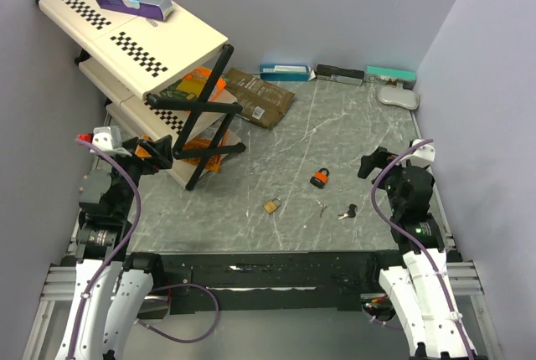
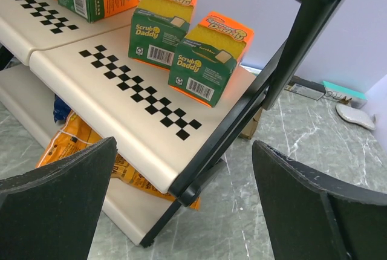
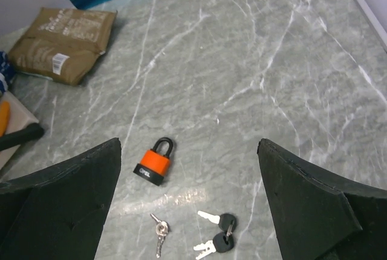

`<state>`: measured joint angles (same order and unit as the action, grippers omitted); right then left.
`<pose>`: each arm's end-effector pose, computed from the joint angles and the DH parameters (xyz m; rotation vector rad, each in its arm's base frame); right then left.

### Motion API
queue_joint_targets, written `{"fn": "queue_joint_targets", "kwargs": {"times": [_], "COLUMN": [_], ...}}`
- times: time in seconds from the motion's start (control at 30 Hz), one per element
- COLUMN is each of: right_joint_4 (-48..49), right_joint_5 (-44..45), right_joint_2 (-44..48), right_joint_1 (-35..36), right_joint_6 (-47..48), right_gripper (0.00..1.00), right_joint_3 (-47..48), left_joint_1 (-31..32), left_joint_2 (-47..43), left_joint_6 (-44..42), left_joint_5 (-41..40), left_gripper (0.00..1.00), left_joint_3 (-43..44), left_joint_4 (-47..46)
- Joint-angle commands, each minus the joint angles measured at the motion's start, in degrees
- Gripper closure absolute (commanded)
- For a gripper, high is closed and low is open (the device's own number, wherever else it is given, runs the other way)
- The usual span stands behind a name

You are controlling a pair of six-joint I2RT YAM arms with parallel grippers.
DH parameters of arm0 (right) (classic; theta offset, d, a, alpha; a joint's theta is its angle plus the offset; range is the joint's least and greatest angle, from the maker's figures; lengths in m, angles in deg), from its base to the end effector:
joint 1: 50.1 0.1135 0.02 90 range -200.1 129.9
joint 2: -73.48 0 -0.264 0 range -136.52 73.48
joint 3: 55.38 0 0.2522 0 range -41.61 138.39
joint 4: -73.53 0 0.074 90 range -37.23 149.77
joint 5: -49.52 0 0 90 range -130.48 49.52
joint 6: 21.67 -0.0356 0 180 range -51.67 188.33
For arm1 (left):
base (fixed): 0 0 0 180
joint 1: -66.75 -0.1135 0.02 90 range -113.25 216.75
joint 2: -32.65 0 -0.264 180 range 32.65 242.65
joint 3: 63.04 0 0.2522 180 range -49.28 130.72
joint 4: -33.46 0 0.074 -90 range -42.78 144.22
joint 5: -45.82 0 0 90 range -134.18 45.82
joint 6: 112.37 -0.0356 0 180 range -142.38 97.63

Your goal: Unlock with the key

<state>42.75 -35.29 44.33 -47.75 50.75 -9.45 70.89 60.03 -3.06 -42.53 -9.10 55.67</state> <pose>0.1371 0.0024 0.2884 0.3044 1.7915 0.1645 0.1200 -0.0097 0.3560 -0.1754 1.4946 -0.3511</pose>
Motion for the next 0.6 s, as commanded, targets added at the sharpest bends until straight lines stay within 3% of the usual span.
{"fn": "queue_joint_targets", "kwargs": {"times": [0.0, 0.3, 0.57], "right_joint_4": [-1.53, -1.79, -4.6], "right_joint_5": [1.05, -4.84, -11.08], "right_joint_2": [-1.18, -7.67, -19.97], "right_joint_1": [-0.24, -0.15, 3.25], "right_joint_6": [-0.79, -0.26, -0.08], "right_gripper": [0.01, 0.01, 0.03], "right_joint_3": [2.29, 5.63, 6.07], "left_joint_1": [0.16, 0.08, 0.08], "left_joint_2": [-1.01, 1.36, 2.41], "left_joint_6": [0.29, 0.38, 0.2], "left_joint_5": [-0.15, -1.47, -1.3], "left_gripper": [0.01, 0.01, 0.01], "left_joint_3": [1.48, 2.44, 1.91], "left_joint_4": [-0.71, 1.13, 1.13]}}
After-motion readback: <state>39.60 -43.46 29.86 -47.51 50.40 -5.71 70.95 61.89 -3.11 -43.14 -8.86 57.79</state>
